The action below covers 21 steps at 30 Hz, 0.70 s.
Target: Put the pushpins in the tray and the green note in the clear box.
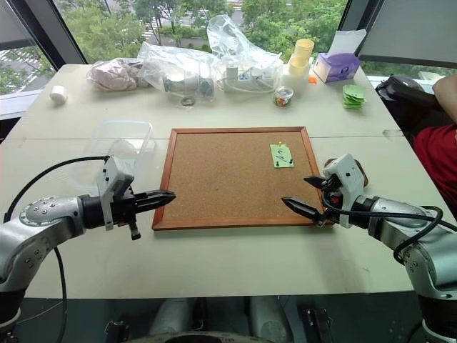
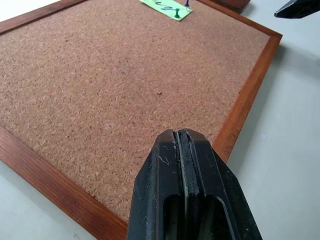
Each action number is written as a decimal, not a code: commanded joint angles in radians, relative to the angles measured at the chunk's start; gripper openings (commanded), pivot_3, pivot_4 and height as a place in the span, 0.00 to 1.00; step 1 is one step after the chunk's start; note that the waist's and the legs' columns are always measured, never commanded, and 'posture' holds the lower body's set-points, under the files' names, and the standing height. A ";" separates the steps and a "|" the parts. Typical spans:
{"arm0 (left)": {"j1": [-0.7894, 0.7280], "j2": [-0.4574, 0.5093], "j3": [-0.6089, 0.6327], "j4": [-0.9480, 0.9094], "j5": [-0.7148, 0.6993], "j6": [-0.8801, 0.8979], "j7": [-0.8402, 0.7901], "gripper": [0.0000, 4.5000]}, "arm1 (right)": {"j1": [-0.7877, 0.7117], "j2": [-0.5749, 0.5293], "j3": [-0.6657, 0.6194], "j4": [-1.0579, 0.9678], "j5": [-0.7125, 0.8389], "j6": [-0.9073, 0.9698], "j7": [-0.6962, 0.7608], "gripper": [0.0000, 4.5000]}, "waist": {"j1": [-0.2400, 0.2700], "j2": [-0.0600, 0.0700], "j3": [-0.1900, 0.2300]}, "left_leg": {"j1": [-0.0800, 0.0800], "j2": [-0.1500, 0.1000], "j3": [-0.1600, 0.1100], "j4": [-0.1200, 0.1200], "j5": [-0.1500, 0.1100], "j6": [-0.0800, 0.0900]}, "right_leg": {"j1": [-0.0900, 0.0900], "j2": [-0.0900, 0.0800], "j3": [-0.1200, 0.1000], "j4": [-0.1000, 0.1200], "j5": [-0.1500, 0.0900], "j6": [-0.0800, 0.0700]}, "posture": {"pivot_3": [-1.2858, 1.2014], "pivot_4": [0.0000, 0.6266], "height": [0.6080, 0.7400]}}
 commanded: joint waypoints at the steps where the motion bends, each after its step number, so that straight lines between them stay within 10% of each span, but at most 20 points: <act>1: -0.028 0.005 -0.016 0.000 0.017 -0.028 -0.020 0.01 | -0.038 0.024 -0.046 -0.025 0.058 0.039 -0.035 1.00 | 0.001 0.000 0.000 | 0.000 0.000 0.000 0.000 0.000 0.000 | 0.000 0.000 0.000 0.000 0.000 0.000 | 0.52 0.24 0.99; 21: -0.517 -0.333 -0.495 0.711 0.507 -0.306 -0.068 0.01 | -0.595 0.248 0.244 0.596 -0.293 -0.141 -0.202 1.00 | 0.022 0.002 -0.001 | -0.009 -0.001 0.002 0.014 -0.001 0.003 | -0.005 0.002 0.000 0.002 0.004 0.005 | 0.52 0.24 0.99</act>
